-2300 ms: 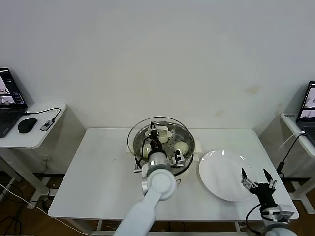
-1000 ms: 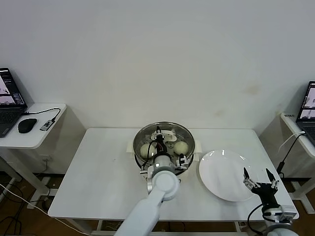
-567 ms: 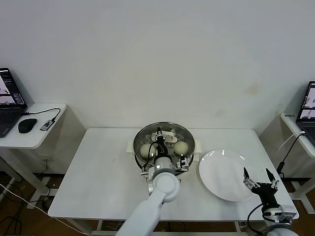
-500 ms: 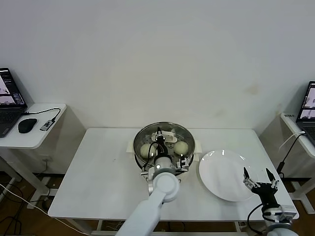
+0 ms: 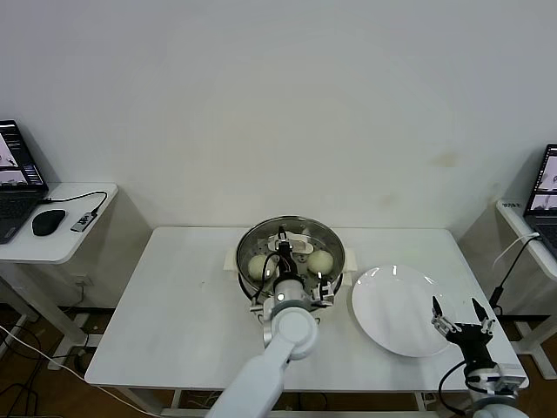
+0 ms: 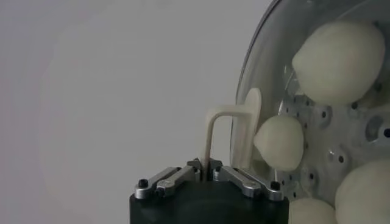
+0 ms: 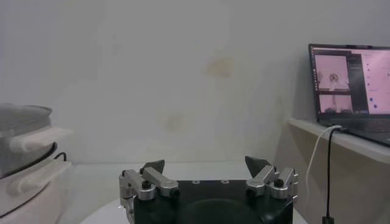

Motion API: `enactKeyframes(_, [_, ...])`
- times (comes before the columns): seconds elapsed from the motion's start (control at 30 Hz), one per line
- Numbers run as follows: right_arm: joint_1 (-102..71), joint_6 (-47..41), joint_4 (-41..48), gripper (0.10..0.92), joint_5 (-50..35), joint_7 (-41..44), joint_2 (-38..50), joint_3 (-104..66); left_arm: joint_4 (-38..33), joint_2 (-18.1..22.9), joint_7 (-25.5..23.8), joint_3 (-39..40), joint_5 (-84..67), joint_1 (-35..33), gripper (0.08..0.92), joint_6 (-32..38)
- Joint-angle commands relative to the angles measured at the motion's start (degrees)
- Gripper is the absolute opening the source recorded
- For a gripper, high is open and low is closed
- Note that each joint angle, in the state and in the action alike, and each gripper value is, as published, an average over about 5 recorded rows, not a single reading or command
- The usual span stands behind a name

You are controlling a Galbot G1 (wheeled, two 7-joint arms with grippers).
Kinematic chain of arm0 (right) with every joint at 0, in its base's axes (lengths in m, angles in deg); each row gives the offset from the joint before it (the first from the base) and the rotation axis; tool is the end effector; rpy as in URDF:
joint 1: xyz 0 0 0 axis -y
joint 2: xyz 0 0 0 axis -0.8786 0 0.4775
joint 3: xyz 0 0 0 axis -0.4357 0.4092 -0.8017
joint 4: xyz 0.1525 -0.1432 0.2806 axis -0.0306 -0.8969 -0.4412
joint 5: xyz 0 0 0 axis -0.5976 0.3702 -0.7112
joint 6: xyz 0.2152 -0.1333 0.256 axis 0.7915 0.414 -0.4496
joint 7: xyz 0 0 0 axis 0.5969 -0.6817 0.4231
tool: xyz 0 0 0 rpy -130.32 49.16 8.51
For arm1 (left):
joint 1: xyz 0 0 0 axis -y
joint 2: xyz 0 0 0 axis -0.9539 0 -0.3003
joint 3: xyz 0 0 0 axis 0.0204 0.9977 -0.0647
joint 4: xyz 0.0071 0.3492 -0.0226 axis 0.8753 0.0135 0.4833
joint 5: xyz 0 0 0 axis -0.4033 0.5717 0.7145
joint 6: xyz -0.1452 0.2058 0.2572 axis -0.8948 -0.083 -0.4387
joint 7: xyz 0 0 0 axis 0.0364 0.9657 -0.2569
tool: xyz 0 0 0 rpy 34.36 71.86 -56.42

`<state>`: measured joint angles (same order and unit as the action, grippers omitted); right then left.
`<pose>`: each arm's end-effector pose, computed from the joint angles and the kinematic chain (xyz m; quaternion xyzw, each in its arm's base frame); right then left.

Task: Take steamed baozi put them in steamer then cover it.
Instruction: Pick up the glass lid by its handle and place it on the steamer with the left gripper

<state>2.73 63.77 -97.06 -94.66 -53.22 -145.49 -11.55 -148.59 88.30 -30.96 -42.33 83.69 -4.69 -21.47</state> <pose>0.1934 -0.1701 -0.3289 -0.0643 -0.9969 0.0096 0.0450 0.3593 -0.2259 -0.2710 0.0130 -0.7328 -0.6785 0.0495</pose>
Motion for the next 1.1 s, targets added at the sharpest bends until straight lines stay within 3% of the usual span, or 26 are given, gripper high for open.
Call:
enactKeyframes(0.03, [-0.02,0.04,-0.06,0.823,-0.05,0.02,0.06,-0.10,-1.48,0.07,-0.57,0.49,0.86,-1.02,0.143,-1.51])
enactKeyframes(0.17, [0.04,0.03,-0.06,0.823,-0.09,0.02,0.08,-0.17,-3.16,0.01,-0.62,1.13,0.78,-1.76,0.196,-0.84])
enactKeyframes(0.83, [0.27,0.04,0.47,0.823,-0.45,0.06,0.53,-0.43,-13.50,-0.27,-1.88,2.42,2.08,-7.80,0.767,-1.22])
enactKeyframes(1.1, [0.61,-0.93,0.59,0.823,-2.35,-0.13,1.04,0.99,-22.40,-0.80,-2.06,1.30,1.45,-12.97,0.822,-1.30])
